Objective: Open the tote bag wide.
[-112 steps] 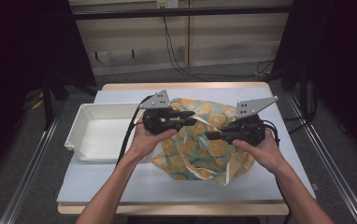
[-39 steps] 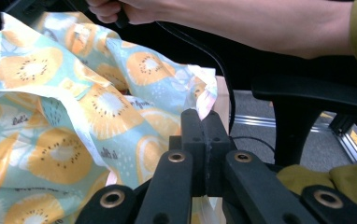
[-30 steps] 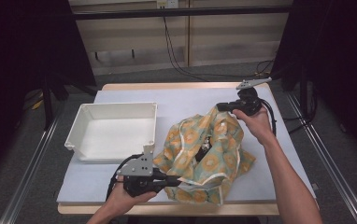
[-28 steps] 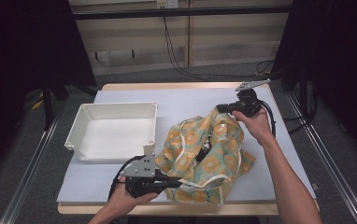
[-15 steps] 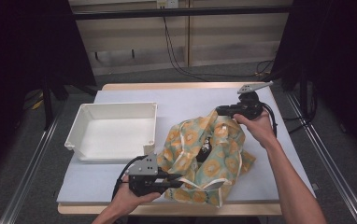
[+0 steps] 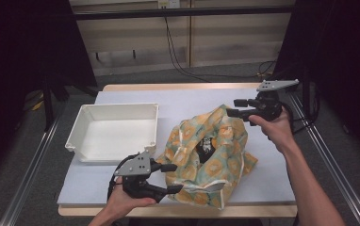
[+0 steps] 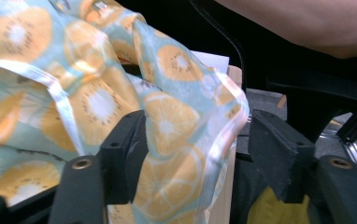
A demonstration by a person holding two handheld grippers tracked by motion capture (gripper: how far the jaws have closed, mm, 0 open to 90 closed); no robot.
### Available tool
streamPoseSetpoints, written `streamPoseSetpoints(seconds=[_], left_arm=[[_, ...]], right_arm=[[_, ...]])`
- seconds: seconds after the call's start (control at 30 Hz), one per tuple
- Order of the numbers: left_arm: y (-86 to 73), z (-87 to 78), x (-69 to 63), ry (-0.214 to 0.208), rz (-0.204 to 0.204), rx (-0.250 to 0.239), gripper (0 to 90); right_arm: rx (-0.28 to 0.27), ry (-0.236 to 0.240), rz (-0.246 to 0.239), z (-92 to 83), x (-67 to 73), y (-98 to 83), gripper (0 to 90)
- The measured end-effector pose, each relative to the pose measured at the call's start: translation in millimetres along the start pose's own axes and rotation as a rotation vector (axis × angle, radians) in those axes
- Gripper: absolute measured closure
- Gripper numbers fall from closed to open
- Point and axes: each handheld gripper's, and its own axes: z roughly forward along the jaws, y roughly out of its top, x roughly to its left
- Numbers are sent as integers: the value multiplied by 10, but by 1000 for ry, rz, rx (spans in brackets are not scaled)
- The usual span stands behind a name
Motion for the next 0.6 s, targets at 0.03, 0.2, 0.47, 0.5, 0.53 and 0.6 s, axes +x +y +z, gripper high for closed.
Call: streamPoseSetpoints(seconds=[0.03,0.2,0.47,0.5,0.53,0.6], left_arm=[[8,-21,-2,-2,1,-6,344],[54,-138,43,41,-16,-36,352],[281,-56,360,64,-30,-76,542],[324,2,398,77,-35,-77,501],[365,73,438,83,-34,-73,458],[433,230,506,88,-42,-68,400]], right_arm=[[-3,1,1,-35,22,3,408],[10,24,-8,-181,227,-57,421],[95,65,-38,-209,583,-298,440],[102,56,-31,-195,605,-319,409],[97,54,-20,-182,612,-338,387],[105,22,-12,-142,616,-363,325]])
